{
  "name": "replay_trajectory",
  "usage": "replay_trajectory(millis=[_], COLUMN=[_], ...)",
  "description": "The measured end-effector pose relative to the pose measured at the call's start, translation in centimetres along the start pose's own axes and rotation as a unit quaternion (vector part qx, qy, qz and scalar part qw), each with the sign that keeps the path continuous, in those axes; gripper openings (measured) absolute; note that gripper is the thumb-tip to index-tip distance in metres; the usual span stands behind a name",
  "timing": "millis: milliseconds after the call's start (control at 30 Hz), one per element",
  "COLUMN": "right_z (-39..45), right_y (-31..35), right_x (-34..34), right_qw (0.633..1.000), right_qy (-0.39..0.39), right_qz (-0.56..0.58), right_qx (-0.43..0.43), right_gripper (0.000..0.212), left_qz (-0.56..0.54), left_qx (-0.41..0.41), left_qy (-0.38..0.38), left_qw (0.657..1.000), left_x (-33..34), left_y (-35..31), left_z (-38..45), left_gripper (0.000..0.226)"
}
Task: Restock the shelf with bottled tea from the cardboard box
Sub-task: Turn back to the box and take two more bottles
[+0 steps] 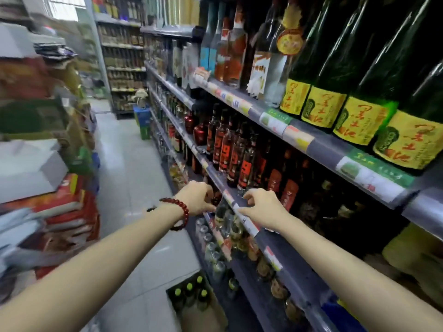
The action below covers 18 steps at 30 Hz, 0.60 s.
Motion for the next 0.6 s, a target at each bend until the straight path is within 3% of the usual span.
replay_trajectory(millis=[133,267,467,600], right_z=[2.5,4.8,7.7,8.7], right_y=[-1.6,-5.0,-11.7,-17.4], right_x=[6.3,13.6,27.1,38.7], right_qw=[0.999,0.998,0.995,0.991], right_qy=[0.033,0.053,0.094,0.124], right_qz=[0.005,0.024,0.027,0.027], right_qx=[-0.009,0.013,0.025,0.052], right_gripper=[0.053,0.026,0.051,0.036], left_qz=[0.009,0.005,-0.012,-0.029], left_qx=[-0.049,-0.077,-0.120,-0.169], left_qy=[0.051,0.103,0.133,0.149], left_qw=[0.997,0.992,0.984,0.974], left_x=[6.4,14.0,27.6,39.4], left_y=[4.0,7.5,14.1,20.7], left_z=[0.1,0.8,1.9,0.8], left_gripper=[0.045,0.043,0.041,0.045])
Point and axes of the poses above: each hand's wrist, its own z-axis towards the middle knuckle, its own x-axis out of the palm, y = z × x, the point moved 10 cm from there along z, towards the middle knuckle, and after that the axes turned 8 degrees about -y, right-handed, at the moved point
